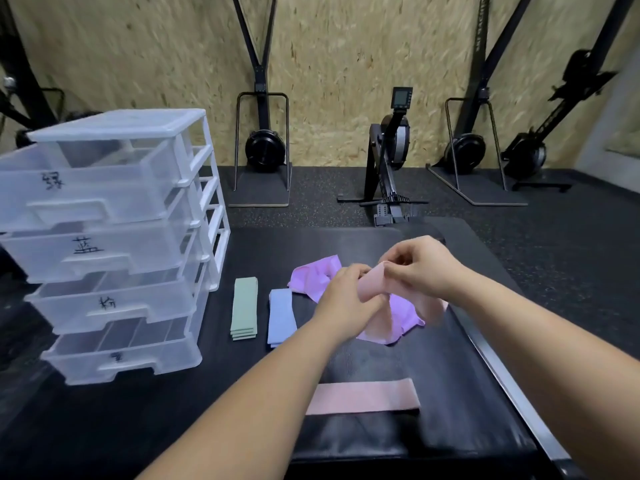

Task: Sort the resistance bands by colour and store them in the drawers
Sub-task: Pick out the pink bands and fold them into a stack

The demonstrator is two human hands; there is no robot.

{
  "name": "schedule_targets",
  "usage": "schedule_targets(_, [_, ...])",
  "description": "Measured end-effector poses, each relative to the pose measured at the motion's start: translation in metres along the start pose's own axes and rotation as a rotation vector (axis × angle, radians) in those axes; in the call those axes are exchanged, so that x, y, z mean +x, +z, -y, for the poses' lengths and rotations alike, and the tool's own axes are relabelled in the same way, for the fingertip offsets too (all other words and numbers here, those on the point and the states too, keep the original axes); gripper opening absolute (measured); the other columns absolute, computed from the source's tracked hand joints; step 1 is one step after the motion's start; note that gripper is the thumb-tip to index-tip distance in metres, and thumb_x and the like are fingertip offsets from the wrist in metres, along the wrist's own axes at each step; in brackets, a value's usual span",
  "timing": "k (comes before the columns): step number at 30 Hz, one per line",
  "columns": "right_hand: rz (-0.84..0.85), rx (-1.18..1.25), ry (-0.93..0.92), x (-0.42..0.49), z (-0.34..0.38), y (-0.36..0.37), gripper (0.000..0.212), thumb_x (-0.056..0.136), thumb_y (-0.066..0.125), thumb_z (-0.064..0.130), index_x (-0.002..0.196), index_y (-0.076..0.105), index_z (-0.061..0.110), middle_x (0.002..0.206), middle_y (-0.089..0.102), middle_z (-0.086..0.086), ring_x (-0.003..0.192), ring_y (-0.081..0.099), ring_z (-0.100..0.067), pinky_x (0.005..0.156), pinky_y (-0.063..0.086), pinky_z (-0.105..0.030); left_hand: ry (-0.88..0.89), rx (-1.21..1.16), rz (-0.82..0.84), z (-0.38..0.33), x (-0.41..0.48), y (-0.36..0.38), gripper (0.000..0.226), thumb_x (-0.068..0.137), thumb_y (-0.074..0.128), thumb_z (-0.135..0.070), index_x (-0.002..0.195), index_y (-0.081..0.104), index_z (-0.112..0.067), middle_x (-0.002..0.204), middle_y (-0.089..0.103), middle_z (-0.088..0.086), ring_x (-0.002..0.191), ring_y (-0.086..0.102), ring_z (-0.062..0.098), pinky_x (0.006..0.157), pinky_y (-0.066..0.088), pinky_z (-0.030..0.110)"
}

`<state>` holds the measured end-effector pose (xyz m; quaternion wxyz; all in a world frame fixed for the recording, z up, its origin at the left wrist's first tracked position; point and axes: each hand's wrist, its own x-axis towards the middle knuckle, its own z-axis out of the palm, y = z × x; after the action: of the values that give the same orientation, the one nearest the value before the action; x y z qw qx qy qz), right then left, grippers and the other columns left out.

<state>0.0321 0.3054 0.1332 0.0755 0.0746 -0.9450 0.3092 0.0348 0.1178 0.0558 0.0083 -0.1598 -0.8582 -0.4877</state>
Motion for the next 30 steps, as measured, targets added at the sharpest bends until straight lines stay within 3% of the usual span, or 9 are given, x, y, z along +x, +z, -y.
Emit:
schedule_targets(4, [0.112, -0.054, 0.024, -0.018, 0.011, 0.003, 0.009, 0.090, 0.074, 0.032, 0.083, 0.080, 0.032, 0.073, 0.076, 0.015, 0.071, 0.069, -0.006, 0.061, 0.048, -0.020, -0.085, -0.054, 0.025, 0.000, -0.020, -0.022, 0.033, 0.096, 0.060, -0.022, 0.127, 0.060, -0.035, 0.110, 0.064, -0.021, 0.095, 0.064, 0.002, 0.069, 0.049, 0.026])
schedule_targets(7, [0.245, -0.039, 0.057, -0.027, 0.013, 0.003, 0.008, 0.090, 0.075, 0.031, 0.086, 0.082, 0.030, 0.079, 0.079, 0.008, 0.077, 0.074, -0.016, 0.073, 0.058, -0.033, -0.191, -0.192, 0.041, 0.005, -0.031, -0.037, 0.031, 0.099, 0.064, -0.029, 0.129, 0.059, -0.035, 0.113, 0.068, -0.010, 0.086, 0.072, 0.011, 0.068, 0.053, 0.026])
schedule_targets(10, [0.348, 0.007, 0.051, -0.037, 0.018, 0.006, 0.008, 0.089, 0.076, 0.028, 0.091, 0.082, 0.032, 0.087, 0.081, 0.007, 0.088, 0.077, -0.020, 0.082, 0.059, -0.035, -0.225, -0.229, 0.072, 0.006, -0.041, -0.051, 0.020, 0.098, 0.068, -0.036, 0.117, 0.068, -0.030, 0.104, 0.068, -0.008, 0.078, 0.065, 0.018, 0.058, 0.048, 0.020])
schedule_targets(14, [0.350, 0.042, 0.010, -0.043, 0.030, 0.011, 0.011, 0.090, 0.074, 0.026, 0.094, 0.082, 0.032, 0.089, 0.080, 0.006, 0.094, 0.075, -0.022, 0.089, 0.061, -0.043, -0.200, -0.175, 0.174, 0.011, -0.052, -0.069, 0.029, 0.089, 0.078, -0.048, 0.108, 0.070, -0.028, 0.110, 0.071, -0.005, 0.094, 0.065, 0.013, 0.075, 0.047, 0.028])
schedule_targets(19, [0.428, 0.157, -0.007, -0.054, 0.039, 0.011, 0.009, 0.094, 0.076, 0.022, 0.103, 0.080, 0.024, 0.092, 0.081, 0.001, 0.085, 0.080, -0.025, 0.083, 0.056, -0.029, -0.206, -0.124, 0.155, 0.017, -0.058, -0.085, 0.013, 0.095, 0.066, -0.022, 0.084, 0.062, -0.015, 0.071, 0.061, -0.001, 0.052, 0.047, 0.017, 0.056, 0.036, 0.025])
schedule_targets(22, [0.491, 0.100, 0.008, -0.057, 0.036, 0.013, 0.021, 0.086, 0.085, 0.032, 0.105, 0.078, 0.030, 0.091, 0.079, 0.003, 0.080, 0.073, -0.012, 0.076, 0.053, -0.029, -0.188, -0.068, 0.141, 0.021, -0.061, -0.094, 0.016, 0.090, 0.059, -0.022, 0.081, 0.056, -0.008, 0.070, 0.059, 0.008, 0.056, 0.053, 0.022, 0.065, 0.041, 0.034])
schedule_targets(25, [0.529, -0.016, 0.031, -0.057, 0.025, 0.018, 0.036, 0.073, 0.088, 0.044, 0.105, 0.075, 0.033, 0.096, 0.075, -0.008, 0.078, 0.068, -0.028, 0.070, 0.051, -0.046, -0.173, -0.072, 0.100, 0.026, -0.061, -0.098, 0.021, 0.093, 0.059, -0.022, 0.094, 0.067, -0.002, 0.084, 0.069, 0.010, 0.066, 0.067, 0.019, 0.068, 0.053, 0.039])
schedule_targets(27, [0.531, -0.032, 0.061, -0.059, 0.017, 0.017, 0.038, 0.070, 0.090, 0.042, 0.103, 0.075, 0.029, 0.097, 0.077, -0.009, 0.085, 0.074, -0.037, 0.071, 0.055, -0.053, -0.175, -0.065, 0.118, 0.032, -0.061, -0.102, 0.019, 0.096, 0.060, -0.021, 0.096, 0.070, -0.005, 0.088, 0.068, 0.007, 0.069, 0.070, 0.015, 0.069, 0.055, 0.037])
schedule_targets(30, [0.517, -0.008, 0.091, -0.062, 0.004, 0.009, 0.032, 0.074, 0.090, 0.031, 0.103, 0.076, 0.028, 0.094, 0.080, -0.007, 0.081, 0.073, -0.022, 0.081, 0.059, -0.052, -0.210, -0.040, 0.136, 0.042, -0.063, -0.110, 0.024, 0.099, 0.059, -0.021, 0.104, 0.070, 0.000, 0.097, 0.072, 0.015, 0.068, 0.069, 0.011, 0.070, 0.051, 0.034])
